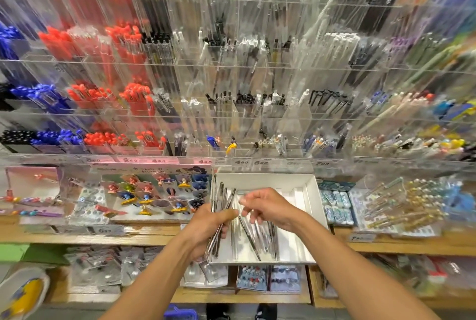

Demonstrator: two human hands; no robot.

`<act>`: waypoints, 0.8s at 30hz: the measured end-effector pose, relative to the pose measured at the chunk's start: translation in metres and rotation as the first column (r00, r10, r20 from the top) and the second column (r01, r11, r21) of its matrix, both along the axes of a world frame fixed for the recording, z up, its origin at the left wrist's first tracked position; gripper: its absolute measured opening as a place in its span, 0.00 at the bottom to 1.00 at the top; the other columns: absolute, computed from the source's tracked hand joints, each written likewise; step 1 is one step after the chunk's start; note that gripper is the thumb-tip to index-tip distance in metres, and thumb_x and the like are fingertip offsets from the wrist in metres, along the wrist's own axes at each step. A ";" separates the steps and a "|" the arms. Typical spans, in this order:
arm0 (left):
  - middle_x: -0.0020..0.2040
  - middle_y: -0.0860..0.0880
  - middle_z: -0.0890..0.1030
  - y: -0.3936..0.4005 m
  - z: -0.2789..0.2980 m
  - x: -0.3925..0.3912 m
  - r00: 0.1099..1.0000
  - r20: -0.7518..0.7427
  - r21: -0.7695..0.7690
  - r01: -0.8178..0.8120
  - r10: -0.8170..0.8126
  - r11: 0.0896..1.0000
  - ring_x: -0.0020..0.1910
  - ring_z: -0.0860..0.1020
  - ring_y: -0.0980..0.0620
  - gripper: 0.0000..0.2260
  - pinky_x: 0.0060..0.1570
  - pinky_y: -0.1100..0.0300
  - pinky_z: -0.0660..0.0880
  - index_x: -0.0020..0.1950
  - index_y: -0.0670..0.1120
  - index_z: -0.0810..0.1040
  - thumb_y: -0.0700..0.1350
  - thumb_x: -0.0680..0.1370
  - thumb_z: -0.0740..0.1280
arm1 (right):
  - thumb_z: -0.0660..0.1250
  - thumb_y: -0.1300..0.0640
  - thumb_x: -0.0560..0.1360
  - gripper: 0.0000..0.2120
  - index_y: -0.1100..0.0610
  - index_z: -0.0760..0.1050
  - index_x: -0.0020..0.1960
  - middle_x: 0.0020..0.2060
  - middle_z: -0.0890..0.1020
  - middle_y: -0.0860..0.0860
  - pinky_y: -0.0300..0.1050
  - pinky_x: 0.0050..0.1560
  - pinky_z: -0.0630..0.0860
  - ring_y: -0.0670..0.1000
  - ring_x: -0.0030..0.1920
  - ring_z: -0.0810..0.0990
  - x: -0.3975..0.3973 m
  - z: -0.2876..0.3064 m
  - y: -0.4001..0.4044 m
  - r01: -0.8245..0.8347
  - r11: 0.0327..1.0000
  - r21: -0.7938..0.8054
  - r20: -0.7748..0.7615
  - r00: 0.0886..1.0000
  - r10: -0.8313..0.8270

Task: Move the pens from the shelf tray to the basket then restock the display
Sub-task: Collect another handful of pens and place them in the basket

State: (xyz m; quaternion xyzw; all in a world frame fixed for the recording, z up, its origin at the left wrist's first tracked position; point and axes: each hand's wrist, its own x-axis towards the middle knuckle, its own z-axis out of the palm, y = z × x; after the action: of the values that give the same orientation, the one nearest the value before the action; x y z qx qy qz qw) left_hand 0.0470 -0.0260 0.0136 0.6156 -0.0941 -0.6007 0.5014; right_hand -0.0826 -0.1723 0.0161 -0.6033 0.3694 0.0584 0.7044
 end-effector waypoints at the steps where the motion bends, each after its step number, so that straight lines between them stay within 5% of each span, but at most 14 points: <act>1: 0.31 0.48 0.77 0.003 -0.003 0.001 0.997 -0.063 0.015 -0.051 0.052 0.999 0.29 0.74 0.52 0.17 0.27 0.59 0.73 0.49 0.41 0.75 0.43 0.68 0.79 | 0.70 0.55 0.76 0.10 0.63 0.80 0.47 0.37 0.84 0.56 0.39 0.31 0.75 0.48 0.30 0.79 -0.002 -0.013 0.003 -0.068 0.988 -0.141 -0.148 0.988 0.047; 3: 0.32 0.46 0.77 0.008 -0.006 0.004 0.978 -0.159 0.038 -0.127 0.132 0.991 0.30 0.76 0.51 0.18 0.27 0.60 0.75 0.52 0.40 0.73 0.41 0.70 0.78 | 0.69 0.55 0.76 0.12 0.63 0.79 0.39 0.33 0.82 0.55 0.42 0.37 0.78 0.51 0.33 0.80 -0.005 -0.040 0.013 -0.406 0.851 -0.334 -0.478 0.851 0.219; 5: 0.34 0.44 0.79 0.012 -0.008 0.005 0.963 -0.202 0.052 -0.172 0.179 0.984 0.31 0.78 0.49 0.18 0.28 0.59 0.76 0.53 0.39 0.73 0.41 0.70 0.77 | 0.67 0.58 0.75 0.11 0.60 0.73 0.35 0.33 0.78 0.53 0.44 0.41 0.78 0.53 0.37 0.77 -0.008 -0.064 0.025 -0.711 0.622 -0.329 -0.673 0.639 0.373; 7: 0.35 0.43 0.79 0.016 -0.010 0.006 0.956 -0.215 0.055 -0.194 0.201 0.980 0.32 0.78 0.49 0.16 0.28 0.59 0.77 0.53 0.39 0.73 0.41 0.72 0.75 | 0.66 0.62 0.75 0.03 0.62 0.75 0.43 0.41 0.79 0.56 0.47 0.44 0.78 0.56 0.42 0.78 -0.007 -0.079 0.033 -0.848 0.436 -0.302 -0.754 0.492 0.435; 9: 0.35 0.43 0.79 0.019 -0.011 0.006 0.954 -0.213 0.061 -0.203 0.212 0.977 0.31 0.78 0.50 0.14 0.28 0.60 0.77 0.52 0.38 0.74 0.41 0.72 0.74 | 0.65 0.63 0.75 0.06 0.63 0.77 0.50 0.47 0.80 0.58 0.48 0.45 0.78 0.57 0.46 0.80 -0.004 -0.091 0.038 -0.892 0.334 -0.303 -0.785 0.433 0.443; 12: 0.35 0.43 0.79 0.021 -0.010 0.007 0.946 -0.204 0.076 -0.242 0.253 0.967 0.31 0.78 0.50 0.13 0.29 0.60 0.77 0.55 0.37 0.75 0.40 0.75 0.73 | 0.65 0.65 0.74 0.07 0.63 0.78 0.50 0.45 0.79 0.57 0.45 0.40 0.76 0.57 0.45 0.80 0.002 -0.099 0.046 -0.901 0.321 -0.292 -0.814 0.411 0.411; 18: 0.37 0.43 0.78 0.020 -0.005 0.007 0.939 -0.213 0.077 -0.261 0.272 0.962 0.32 0.77 0.50 0.08 0.29 0.61 0.76 0.56 0.37 0.74 0.37 0.78 0.69 | 0.66 0.67 0.71 0.10 0.61 0.77 0.51 0.42 0.77 0.52 0.44 0.38 0.76 0.53 0.44 0.80 0.006 -0.107 0.052 -0.833 0.481 -0.275 -0.817 0.466 0.339; 24: 0.36 0.44 0.79 0.015 -0.009 0.007 0.944 -0.199 0.081 -0.253 0.264 0.964 0.32 0.78 0.50 0.06 0.30 0.60 0.77 0.52 0.38 0.75 0.37 0.78 0.69 | 0.64 0.63 0.71 0.01 0.59 0.73 0.40 0.33 0.76 0.51 0.40 0.31 0.74 0.52 0.36 0.79 0.001 -0.091 0.046 -0.800 0.560 -0.215 -0.784 0.484 0.389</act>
State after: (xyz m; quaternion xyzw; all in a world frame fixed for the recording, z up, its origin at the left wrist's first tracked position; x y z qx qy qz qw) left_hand 0.0542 -0.0108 0.0045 0.5695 0.0568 -0.5933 0.5660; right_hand -0.0817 -0.1260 -0.0752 -0.8095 0.3429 0.4099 0.2432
